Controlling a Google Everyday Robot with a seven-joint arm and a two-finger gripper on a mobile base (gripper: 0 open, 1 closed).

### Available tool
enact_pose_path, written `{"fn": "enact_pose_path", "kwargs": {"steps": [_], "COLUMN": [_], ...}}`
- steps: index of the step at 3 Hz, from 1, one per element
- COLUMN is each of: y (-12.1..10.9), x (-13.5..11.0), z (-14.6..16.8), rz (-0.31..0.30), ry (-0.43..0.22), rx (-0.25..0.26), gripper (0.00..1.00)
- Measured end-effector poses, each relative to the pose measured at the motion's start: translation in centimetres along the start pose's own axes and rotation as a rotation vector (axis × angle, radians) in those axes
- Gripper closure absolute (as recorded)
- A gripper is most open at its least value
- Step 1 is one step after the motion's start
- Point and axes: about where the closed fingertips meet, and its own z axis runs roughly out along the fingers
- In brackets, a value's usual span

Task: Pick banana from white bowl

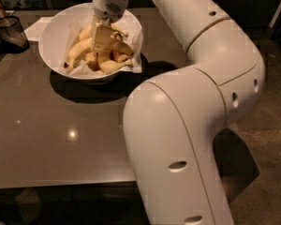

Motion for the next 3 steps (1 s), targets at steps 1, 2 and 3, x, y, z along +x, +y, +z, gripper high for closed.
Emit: {"fn": "enact_pose_path", "kwargs": {"steps": [1,2,3], "y": [0.9,2.5,4.3], "x": [-1.2,-2.2,-3.7], "z": [-2.6,-4.5,-5.7], "rz": [-0.016,-0.028,-0.049], "ry": [0.0,0.011,0.018], "rx": [0.067,0.098,0.097], "gripper": [1.0,1.0,1.0]}}
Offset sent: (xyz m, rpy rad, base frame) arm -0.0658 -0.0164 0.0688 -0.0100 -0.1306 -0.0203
